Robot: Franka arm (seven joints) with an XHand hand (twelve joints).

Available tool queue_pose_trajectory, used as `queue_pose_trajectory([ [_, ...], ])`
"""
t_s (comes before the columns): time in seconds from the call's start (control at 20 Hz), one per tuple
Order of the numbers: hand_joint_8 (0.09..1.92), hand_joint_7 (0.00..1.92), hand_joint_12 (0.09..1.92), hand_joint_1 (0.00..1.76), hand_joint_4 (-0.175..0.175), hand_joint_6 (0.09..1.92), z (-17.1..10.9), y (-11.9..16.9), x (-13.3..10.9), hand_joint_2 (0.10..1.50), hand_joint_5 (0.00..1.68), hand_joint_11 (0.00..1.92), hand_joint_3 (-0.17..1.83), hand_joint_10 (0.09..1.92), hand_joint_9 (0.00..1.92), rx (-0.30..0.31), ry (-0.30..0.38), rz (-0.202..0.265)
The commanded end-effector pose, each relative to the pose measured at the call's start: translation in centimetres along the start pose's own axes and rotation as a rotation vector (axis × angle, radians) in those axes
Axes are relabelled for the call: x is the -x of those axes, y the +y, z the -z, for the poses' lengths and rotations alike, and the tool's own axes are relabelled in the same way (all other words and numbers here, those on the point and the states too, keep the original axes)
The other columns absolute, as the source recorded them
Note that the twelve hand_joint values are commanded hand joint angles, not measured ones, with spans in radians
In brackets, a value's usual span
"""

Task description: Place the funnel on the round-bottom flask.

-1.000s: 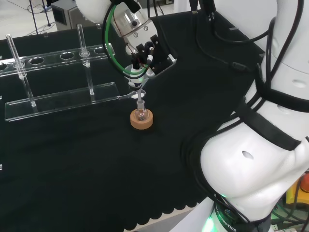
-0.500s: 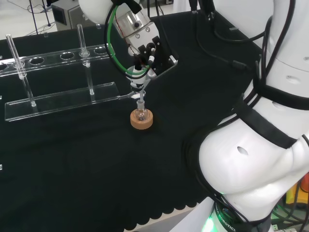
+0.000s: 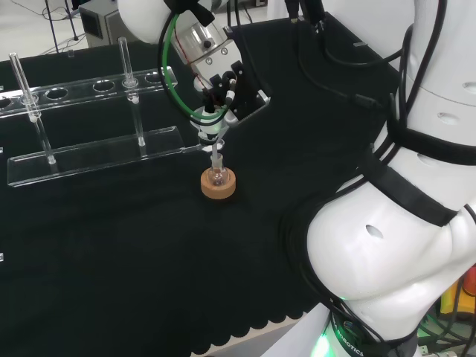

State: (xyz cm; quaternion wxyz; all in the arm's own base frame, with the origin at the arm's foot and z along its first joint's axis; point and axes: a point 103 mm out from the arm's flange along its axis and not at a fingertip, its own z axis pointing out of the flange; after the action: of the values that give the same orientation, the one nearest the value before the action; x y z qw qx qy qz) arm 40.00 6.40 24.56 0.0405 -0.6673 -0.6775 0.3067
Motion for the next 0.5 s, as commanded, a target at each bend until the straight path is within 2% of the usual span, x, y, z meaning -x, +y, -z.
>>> queue_pose_trajectory([
  [0.05,0.77,0.78,1.26,0.86,-0.029,0.84,-0.11,0.02,-0.11,0.76,0.71,0.55,0.69,0.62,1.05,-0.006,-0.003,-0.002],
  [0.5,0.77,0.78,1.26,0.86,-0.029,0.85,-0.43,0.09,-0.13,0.76,0.72,0.56,0.69,0.62,1.05,-0.014,0.006,0.0],
])
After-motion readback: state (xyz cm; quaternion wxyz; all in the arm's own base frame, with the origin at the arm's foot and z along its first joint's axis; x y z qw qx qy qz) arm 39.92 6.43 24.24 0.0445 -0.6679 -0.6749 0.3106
